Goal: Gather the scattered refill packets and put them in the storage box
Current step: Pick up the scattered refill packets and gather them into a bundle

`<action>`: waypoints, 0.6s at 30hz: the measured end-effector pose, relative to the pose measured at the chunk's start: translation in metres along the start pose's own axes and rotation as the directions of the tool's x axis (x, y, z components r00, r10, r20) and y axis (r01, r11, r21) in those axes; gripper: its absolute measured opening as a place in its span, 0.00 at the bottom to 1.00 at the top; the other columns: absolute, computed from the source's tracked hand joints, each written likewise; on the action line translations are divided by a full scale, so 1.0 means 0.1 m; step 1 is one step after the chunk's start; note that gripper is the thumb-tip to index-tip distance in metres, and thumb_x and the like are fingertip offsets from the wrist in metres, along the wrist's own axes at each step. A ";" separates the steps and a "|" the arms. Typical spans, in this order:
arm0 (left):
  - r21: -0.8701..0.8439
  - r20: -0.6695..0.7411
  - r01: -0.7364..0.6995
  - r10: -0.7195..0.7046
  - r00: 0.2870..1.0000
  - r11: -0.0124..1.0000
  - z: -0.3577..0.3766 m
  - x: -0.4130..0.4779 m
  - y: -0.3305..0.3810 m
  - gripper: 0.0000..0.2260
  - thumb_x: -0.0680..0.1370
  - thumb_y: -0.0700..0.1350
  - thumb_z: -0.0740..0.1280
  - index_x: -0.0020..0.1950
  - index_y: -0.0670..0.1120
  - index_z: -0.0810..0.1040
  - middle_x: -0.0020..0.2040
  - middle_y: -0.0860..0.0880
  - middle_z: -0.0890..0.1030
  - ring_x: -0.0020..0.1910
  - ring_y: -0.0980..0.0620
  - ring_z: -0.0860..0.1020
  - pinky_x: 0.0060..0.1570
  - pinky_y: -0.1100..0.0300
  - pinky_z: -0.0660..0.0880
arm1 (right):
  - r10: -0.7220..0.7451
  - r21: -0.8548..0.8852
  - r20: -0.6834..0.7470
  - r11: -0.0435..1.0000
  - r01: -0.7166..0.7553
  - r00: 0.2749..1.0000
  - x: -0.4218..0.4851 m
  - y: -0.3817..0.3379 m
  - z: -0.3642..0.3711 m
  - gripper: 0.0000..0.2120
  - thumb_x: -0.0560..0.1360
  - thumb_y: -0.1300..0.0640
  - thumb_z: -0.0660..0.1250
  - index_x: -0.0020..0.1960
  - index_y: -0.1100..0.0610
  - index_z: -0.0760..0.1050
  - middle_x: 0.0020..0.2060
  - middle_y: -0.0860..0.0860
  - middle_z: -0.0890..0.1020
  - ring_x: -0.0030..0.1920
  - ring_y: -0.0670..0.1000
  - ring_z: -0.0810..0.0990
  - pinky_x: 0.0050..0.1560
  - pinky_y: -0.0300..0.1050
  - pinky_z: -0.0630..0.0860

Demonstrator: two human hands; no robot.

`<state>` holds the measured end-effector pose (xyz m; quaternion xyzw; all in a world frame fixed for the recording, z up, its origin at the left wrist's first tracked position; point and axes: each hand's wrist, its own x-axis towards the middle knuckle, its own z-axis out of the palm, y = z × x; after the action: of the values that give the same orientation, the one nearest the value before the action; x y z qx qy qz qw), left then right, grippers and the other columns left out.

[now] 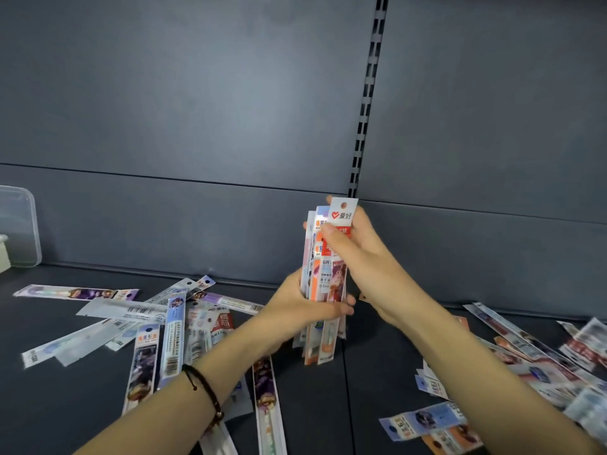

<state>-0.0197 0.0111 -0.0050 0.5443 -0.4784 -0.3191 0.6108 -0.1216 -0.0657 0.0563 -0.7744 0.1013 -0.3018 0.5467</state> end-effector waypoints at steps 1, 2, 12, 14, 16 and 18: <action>0.004 0.023 0.031 -0.031 0.999 1.000 -0.01 -0.02 -0.01 0.13 0.72 0.34 0.72 0.54 0.42 0.79 0.46 0.46 0.86 0.48 0.49 0.84 0.49 0.60 0.79 | 0.020 -0.033 0.023 0.999 -0.019 1.000 0.00 0.01 -0.02 0.14 0.80 0.49 0.59 0.64 0.41 0.66 0.55 0.41 0.79 0.50 0.34 0.80 0.43 0.28 0.77; 0.009 0.044 0.052 -0.052 0.998 0.999 -0.01 -0.04 -0.03 0.11 0.73 0.35 0.71 0.53 0.42 0.79 0.46 0.45 0.86 0.48 0.48 0.84 0.50 0.59 0.79 | 0.030 -0.054 0.040 0.998 -0.028 0.999 0.00 0.01 -0.04 0.15 0.80 0.48 0.59 0.66 0.43 0.64 0.56 0.41 0.79 0.50 0.34 0.80 0.43 0.27 0.76; -0.191 0.052 0.071 -0.062 0.997 0.979 -0.01 0.06 0.01 0.05 0.74 0.41 0.70 0.44 0.45 0.74 0.32 0.48 0.72 0.30 0.52 0.72 0.35 0.57 0.75 | 0.219 -0.425 0.014 0.884 -0.192 0.976 -0.02 0.23 -0.87 0.12 0.79 0.46 0.60 0.56 0.48 0.78 0.52 0.47 0.83 0.52 0.46 0.82 0.56 0.42 0.77; -0.310 0.064 0.103 -0.088 0.994 0.945 0.02 0.09 0.04 0.07 0.72 0.41 0.71 0.45 0.46 0.73 0.31 0.50 0.70 0.28 0.54 0.70 0.33 0.59 0.72 | 0.309 -0.685 -0.003 0.693 -0.227 0.951 -0.10 0.47 -1.10 0.09 0.78 0.51 0.64 0.56 0.49 0.79 0.52 0.44 0.82 0.53 0.45 0.81 0.54 0.37 0.73; -0.401 0.061 0.144 -0.131 0.990 0.905 0.11 0.11 0.07 0.10 0.72 0.42 0.73 0.45 0.47 0.71 0.30 0.51 0.69 0.26 0.55 0.68 0.30 0.62 0.70 | 0.386 -0.846 -0.049 0.475 -0.244 0.921 -0.18 0.69 -1.22 0.12 0.77 0.50 0.65 0.59 0.51 0.78 0.50 0.44 0.81 0.51 0.47 0.81 0.53 0.40 0.75; -0.476 0.053 0.191 -0.189 0.981 0.859 0.23 0.12 0.08 0.12 0.70 0.47 0.73 0.44 0.48 0.70 0.28 0.52 0.67 0.24 0.56 0.66 0.27 0.64 0.67 | 0.412 -0.903 -0.148 0.315 -0.293 0.899 -0.23 0.83 -1.26 0.16 0.76 0.46 0.64 0.60 0.52 0.78 0.52 0.47 0.82 0.53 0.50 0.81 0.55 0.48 0.77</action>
<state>-0.0377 -0.0064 0.0043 0.4203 -0.3302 -0.4871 0.6907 -0.1981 -0.1853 0.0009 -0.9179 0.3848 -0.0274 0.0928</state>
